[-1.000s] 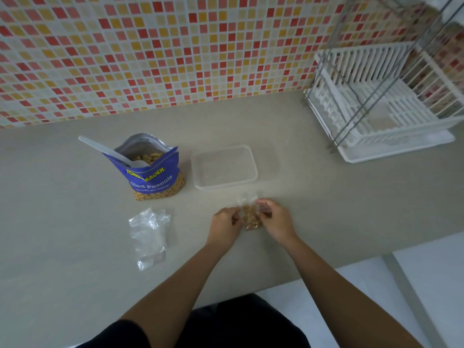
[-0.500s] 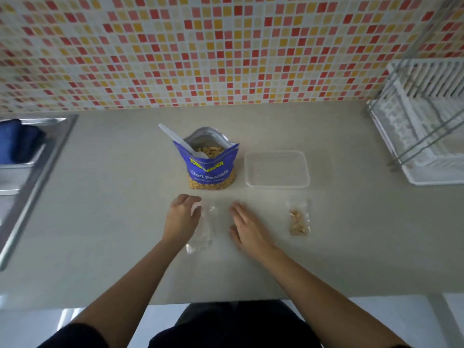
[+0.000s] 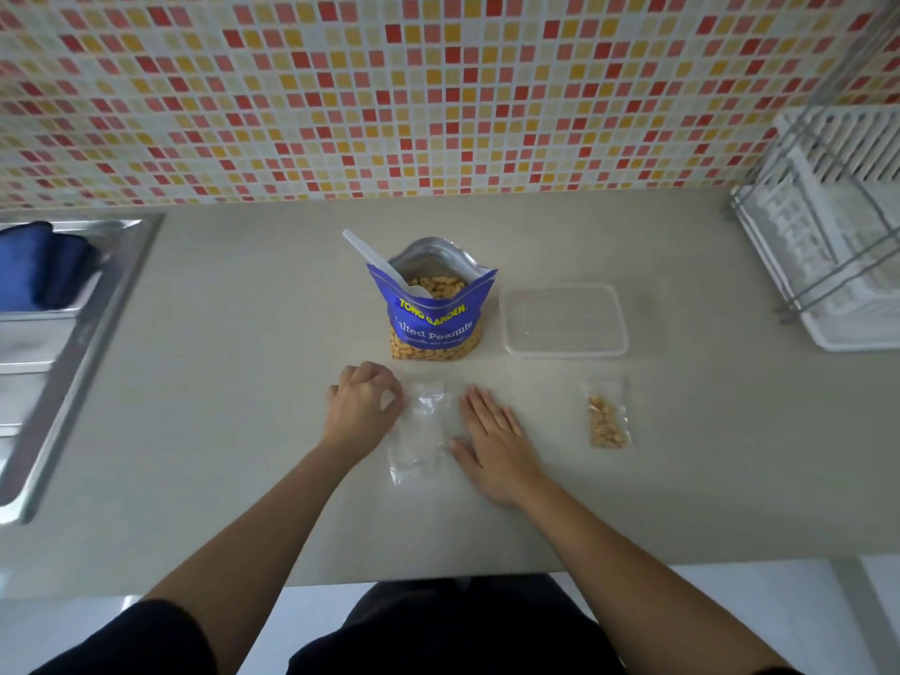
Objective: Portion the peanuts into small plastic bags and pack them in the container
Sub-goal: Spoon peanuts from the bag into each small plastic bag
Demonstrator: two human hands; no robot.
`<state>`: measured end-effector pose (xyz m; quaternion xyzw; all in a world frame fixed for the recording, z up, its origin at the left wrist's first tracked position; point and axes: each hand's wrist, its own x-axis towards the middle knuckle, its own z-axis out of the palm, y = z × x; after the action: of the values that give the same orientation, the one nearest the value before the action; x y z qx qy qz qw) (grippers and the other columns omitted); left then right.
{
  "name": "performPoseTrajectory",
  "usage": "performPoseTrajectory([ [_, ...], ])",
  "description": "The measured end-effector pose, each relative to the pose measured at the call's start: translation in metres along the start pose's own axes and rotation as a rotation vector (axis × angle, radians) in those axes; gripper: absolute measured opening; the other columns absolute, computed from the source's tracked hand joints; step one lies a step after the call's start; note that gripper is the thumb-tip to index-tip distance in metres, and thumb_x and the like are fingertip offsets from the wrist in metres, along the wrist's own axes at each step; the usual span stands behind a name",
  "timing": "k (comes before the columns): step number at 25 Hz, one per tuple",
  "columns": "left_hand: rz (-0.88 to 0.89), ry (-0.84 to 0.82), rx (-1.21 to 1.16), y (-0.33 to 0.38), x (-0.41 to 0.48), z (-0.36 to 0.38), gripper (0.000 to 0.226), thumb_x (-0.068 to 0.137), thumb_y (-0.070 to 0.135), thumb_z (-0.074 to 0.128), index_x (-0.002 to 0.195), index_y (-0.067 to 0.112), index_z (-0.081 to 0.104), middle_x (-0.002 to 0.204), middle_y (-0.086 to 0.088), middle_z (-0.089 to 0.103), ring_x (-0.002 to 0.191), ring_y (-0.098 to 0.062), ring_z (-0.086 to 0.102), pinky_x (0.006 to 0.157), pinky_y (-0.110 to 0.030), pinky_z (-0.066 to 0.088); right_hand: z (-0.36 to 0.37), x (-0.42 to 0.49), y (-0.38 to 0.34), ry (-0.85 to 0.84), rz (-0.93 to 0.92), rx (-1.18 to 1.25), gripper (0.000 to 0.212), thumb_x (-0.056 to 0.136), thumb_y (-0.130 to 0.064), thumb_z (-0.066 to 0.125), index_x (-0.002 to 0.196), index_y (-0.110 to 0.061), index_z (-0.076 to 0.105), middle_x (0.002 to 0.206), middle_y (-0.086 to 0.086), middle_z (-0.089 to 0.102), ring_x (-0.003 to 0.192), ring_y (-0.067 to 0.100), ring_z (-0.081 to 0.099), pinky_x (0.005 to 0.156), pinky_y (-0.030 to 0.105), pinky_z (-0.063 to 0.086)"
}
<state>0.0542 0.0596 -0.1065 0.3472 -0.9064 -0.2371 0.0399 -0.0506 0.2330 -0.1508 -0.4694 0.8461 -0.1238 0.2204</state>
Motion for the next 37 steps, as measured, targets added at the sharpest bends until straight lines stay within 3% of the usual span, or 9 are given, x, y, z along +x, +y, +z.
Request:
performPoseTrajectory([
  [5, 0.004, -0.095, -0.457, 0.022, -0.002, -0.057, 0.007, 0.078, 0.015, 0.071, 0.073, 0.012, 0.068, 0.069, 0.003, 0.066, 0.061, -0.001, 0.055, 0.062, -0.014, 0.043, -0.038, -0.004, -0.028, 0.041, 0.078, 0.967, 0.077, 0.071, -0.076, 0.048, 0.128, -0.024, 0.047, 0.129, -0.008, 0.055, 0.121, 0.002, 0.048, 0.107, 0.023, 0.034],
  [9, -0.091, -0.057, -0.753, 0.036, 0.001, -0.078, 0.009, 0.079, 0.013, 0.068, 0.072, 0.017, 0.072, 0.069, -0.003, 0.069, 0.065, -0.011, 0.058, 0.068, -0.024, 0.046, -0.066, 0.003, -0.049, 0.219, 0.128, 1.441, 0.063, 0.059, -0.067, 0.069, 0.103, -0.023, 0.059, 0.089, -0.008, 0.070, 0.081, 0.000, 0.065, 0.073, 0.017, 0.050],
  [12, -0.055, -0.044, -0.797, 0.042, 0.007, -0.090, 0.023, 0.082, 0.004, 0.061, 0.075, 0.021, 0.073, 0.067, 0.005, 0.073, 0.069, -0.008, 0.064, 0.072, -0.020, 0.050, -0.098, 0.015, -0.049, 0.373, 0.129, 1.333, 0.027, 0.077, -0.013, 0.073, 0.099, -0.022, 0.060, 0.076, -0.002, 0.064, 0.059, -0.001, 0.057, 0.057, 0.014, 0.046],
  [18, 0.021, 0.074, -0.647, 0.054, 0.025, -0.104, 0.009, 0.080, 0.012, 0.067, 0.081, 0.016, 0.075, 0.069, -0.007, 0.070, 0.057, -0.004, 0.051, 0.058, -0.018, 0.040, -0.143, 0.035, -0.036, 0.290, -0.030, 1.347, 0.043, 0.088, 0.001, 0.055, 0.125, -0.018, 0.046, 0.078, -0.004, 0.074, 0.082, 0.009, 0.068, 0.079, 0.026, 0.056],
  [22, 0.030, 0.142, -0.700, 0.058, 0.031, -0.114, 0.009, 0.078, 0.011, 0.071, 0.079, 0.020, 0.069, 0.072, -0.001, 0.071, 0.060, -0.002, 0.060, 0.060, -0.012, 0.044, -0.152, 0.043, -0.036, 0.300, -0.048, 1.246, 0.040, 0.090, -0.002, 0.052, 0.128, -0.013, 0.042, 0.082, -0.010, 0.074, 0.076, 0.001, 0.065, 0.069, 0.012, 0.049],
  [25, -0.030, 0.173, -0.725, 0.057, 0.036, -0.118, 0.016, 0.080, 0.008, 0.067, 0.087, 0.022, 0.063, 0.073, -0.004, 0.071, 0.066, -0.008, 0.064, 0.059, -0.017, 0.047, -0.152, 0.052, -0.045, 0.364, -0.001, 1.224, 0.037, 0.093, -0.002, 0.048, 0.127, -0.015, 0.042, 0.095, -0.008, 0.072, 0.088, 0.007, 0.065, 0.086, 0.023, 0.051],
  [28, -0.066, 0.161, -0.755, 0.053, 0.043, -0.119, 0.014, 0.079, 0.008, 0.065, 0.087, 0.017, 0.071, 0.076, -0.008, 0.072, 0.075, -0.020, 0.066, 0.072, -0.031, 0.053, -0.157, 0.050, -0.055, 0.599, -0.092, 0.671, 0.051, 0.086, -0.030, 0.058, 0.131, -0.015, 0.041, 0.127, -0.009, 0.047, 0.123, 0.010, 0.044, 0.108, 0.026, 0.030],
  [31, -0.058, 0.076, -0.811, 0.058, 0.046, -0.121, 0.014, 0.080, 0.005, 0.064, 0.089, 0.012, 0.072, 0.075, -0.011, 0.071, 0.072, -0.018, 0.065, 0.068, -0.028, 0.050, -0.166, 0.051, -0.064, 0.516, -0.328, 0.133, 0.083, 0.068, -0.055, 0.069, 0.136, -0.021, 0.037, 0.141, -0.007, 0.041, 0.131, 0.010, 0.033, 0.112, 0.034, 0.015],
  [37, -0.047, 0.076, -0.825, 0.072, 0.042, -0.125, 0.029, 0.076, 0.006, 0.064, 0.101, 0.015, 0.052, 0.071, -0.009, 0.071, 0.071, -0.022, 0.065, 0.069, -0.034, 0.051, -0.169, 0.059, -0.071, 0.563, -0.343, 0.066, 0.064, 0.069, -0.056, 0.065, 0.124, -0.026, 0.052, 0.123, -0.007, 0.059, 0.119, 0.011, 0.046, 0.112, 0.038, 0.009],
])
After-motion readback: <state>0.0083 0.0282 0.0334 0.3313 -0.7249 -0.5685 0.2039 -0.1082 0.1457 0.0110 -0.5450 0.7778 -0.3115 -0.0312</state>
